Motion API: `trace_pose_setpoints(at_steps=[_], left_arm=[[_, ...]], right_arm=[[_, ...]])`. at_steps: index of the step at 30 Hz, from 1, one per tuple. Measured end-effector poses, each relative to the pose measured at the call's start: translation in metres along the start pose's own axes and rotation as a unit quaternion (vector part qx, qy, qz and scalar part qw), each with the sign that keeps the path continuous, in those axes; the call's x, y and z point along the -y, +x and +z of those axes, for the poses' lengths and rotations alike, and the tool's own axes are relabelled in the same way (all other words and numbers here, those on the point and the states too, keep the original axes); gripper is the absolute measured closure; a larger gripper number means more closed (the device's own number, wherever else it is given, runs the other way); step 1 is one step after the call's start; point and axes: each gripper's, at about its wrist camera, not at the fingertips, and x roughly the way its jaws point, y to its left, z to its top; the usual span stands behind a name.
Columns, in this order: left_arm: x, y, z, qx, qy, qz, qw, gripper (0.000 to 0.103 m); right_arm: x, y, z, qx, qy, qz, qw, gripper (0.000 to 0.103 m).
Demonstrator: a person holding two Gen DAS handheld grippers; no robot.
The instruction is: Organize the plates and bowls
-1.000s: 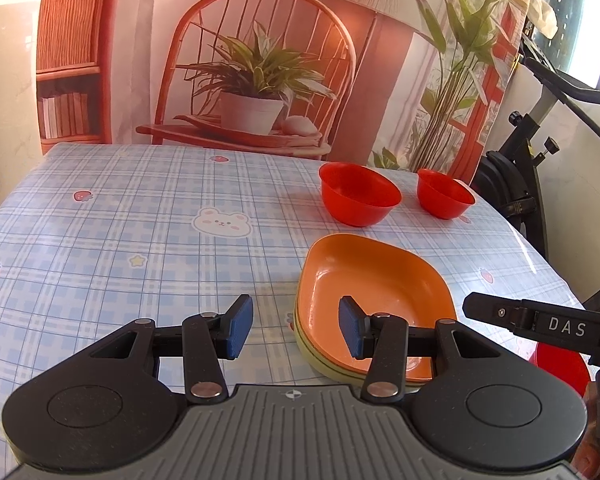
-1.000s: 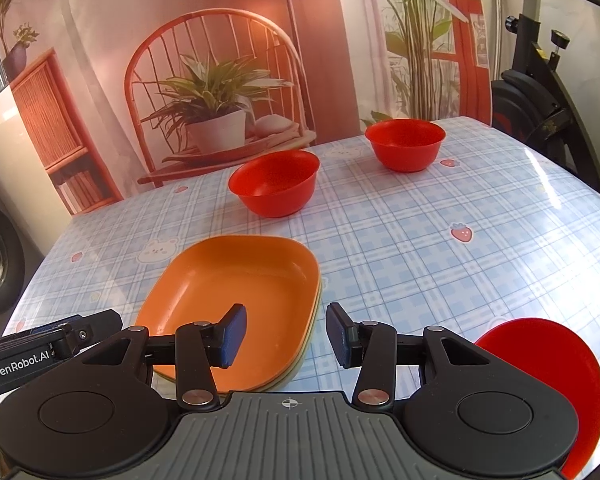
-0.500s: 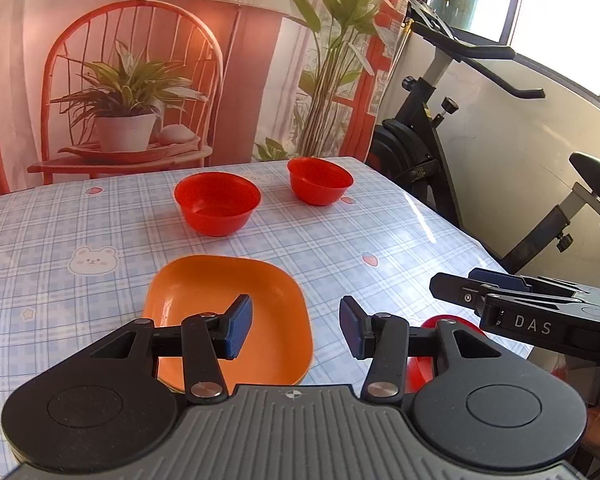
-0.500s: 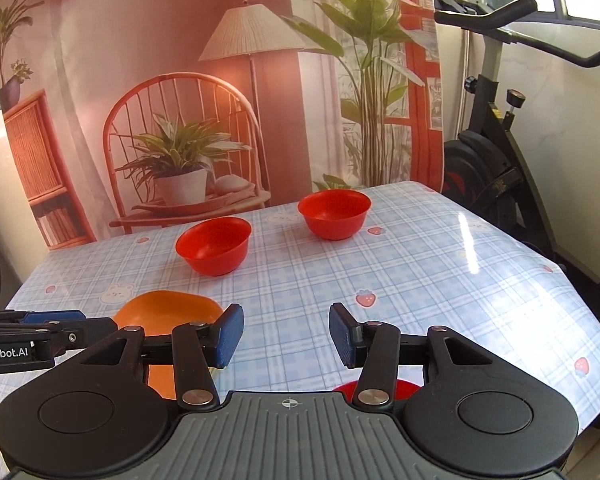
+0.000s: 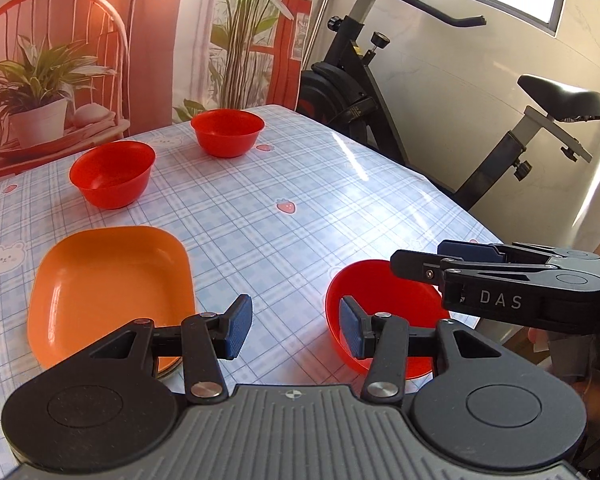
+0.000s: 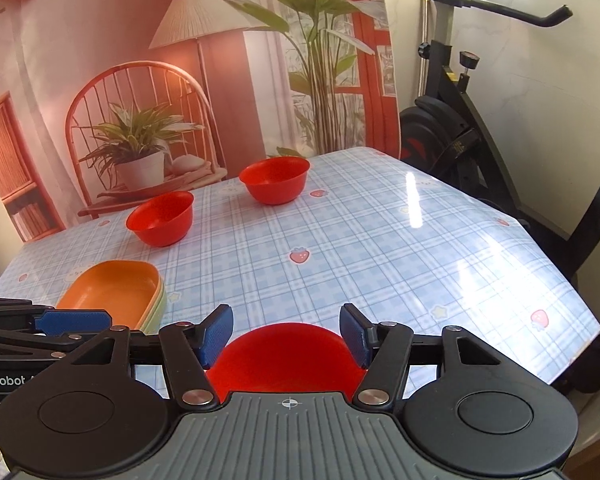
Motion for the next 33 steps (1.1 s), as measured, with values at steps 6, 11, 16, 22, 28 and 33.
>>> trace_pose_setpoints(at_steps=[6, 11, 16, 22, 28, 33], left_arm=[[0.008, 0.013, -0.001, -0.016, 0.007, -0.012, 0.9998, 0.053], [0.008, 0.025, -0.005, -0.034, -0.004, -0.018, 0.9993, 0.053], [0.009, 0.034, -0.008, -0.049, -0.012, -0.031, 0.9982, 0.053], [0.014, 0.042, -0.012, -0.056, -0.012, -0.05, 0.9971, 0.054], [0.012, 0.045, -0.015, -0.061, -0.028, -0.053, 0.9963, 0.061], [0.007, 0.049, -0.016, -0.068, -0.044, -0.055, 0.9952, 0.076]], right_arm=[[0.017, 0.004, -0.009, -0.014, 0.013, -0.007, 1.0, 0.055], [0.021, 0.01, -0.015, -0.025, 0.018, -0.014, 0.999, 0.06], [0.024, 0.015, -0.019, -0.033, 0.021, -0.036, 0.999, 0.062], [0.032, 0.024, -0.026, -0.059, 0.042, -0.045, 0.996, 0.067], [0.035, 0.028, -0.032, -0.071, 0.059, -0.035, 0.995, 0.079], [0.036, 0.028, -0.032, -0.072, 0.063, -0.031, 0.995, 0.088]])
